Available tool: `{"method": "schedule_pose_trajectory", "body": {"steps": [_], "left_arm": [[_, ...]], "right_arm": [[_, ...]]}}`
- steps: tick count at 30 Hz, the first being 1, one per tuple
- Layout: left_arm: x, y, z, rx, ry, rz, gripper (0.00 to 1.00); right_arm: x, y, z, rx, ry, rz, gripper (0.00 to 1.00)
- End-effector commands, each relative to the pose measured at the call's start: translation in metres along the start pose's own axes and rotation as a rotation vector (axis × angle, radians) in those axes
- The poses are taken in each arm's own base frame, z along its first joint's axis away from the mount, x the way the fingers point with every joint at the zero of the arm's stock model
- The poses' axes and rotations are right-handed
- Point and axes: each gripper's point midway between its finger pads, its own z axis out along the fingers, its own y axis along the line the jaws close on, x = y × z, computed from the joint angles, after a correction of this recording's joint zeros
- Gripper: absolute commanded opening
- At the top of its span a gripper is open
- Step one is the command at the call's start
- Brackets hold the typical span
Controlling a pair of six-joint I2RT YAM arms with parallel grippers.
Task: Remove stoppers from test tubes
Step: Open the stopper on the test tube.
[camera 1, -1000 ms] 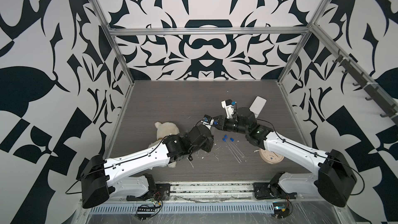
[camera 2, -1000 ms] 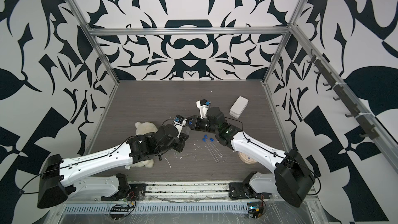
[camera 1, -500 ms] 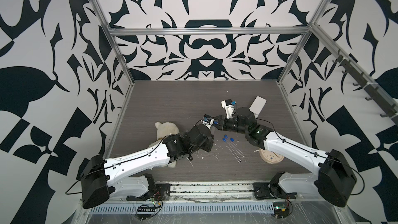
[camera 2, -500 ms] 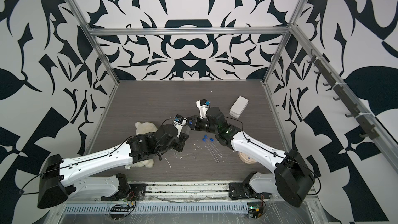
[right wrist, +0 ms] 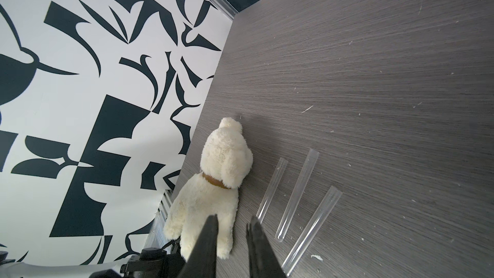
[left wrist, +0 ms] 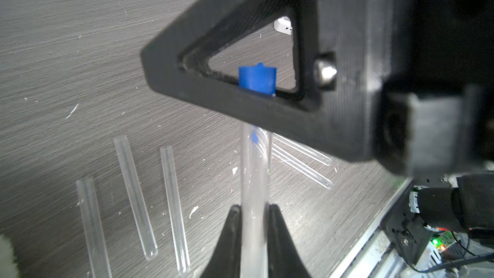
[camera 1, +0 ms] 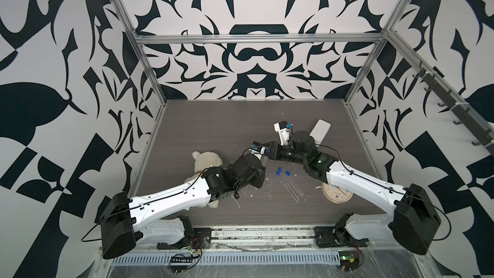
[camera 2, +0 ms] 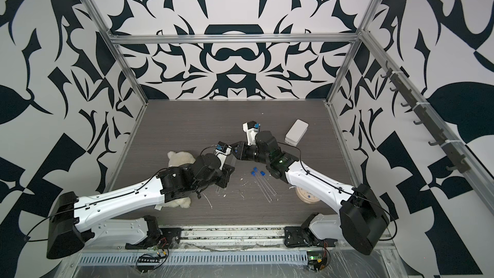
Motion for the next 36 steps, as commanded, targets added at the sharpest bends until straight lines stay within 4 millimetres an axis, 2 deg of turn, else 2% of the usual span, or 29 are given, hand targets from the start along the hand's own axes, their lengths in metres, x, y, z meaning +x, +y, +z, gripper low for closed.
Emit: {"method": "schedule_pose_trajectory", "body": {"steps": [1,14,23,30,36], "left_arm": [[0.006,0.002,0.0,-0.003,0.016,0.001,0.11],[0.002,0.002,0.0,-0.005,0.002,0.005,0.11],[0.002,0.001,0.002,-0.005,0.007,0.011,0.11],[0.005,0.002,0.001,-0.007,0.018,0.006,0.11],[0.007,0.002,0.002,-0.005,0.024,0.004,0.11]], "right_arm": [[-0.021,0.021,-0.003,-0.069,-0.055,-0.004,0.23],[-0.013,0.02,0.003,-0.099,-0.022,0.04,0.19],[-0.011,0.017,-0.002,-0.087,-0.031,0.036,0.16],[-0.02,0.02,-0.005,-0.075,-0.055,0.016,0.23],[-0.022,0.021,-0.004,-0.079,-0.053,0.018,0.23]]}}
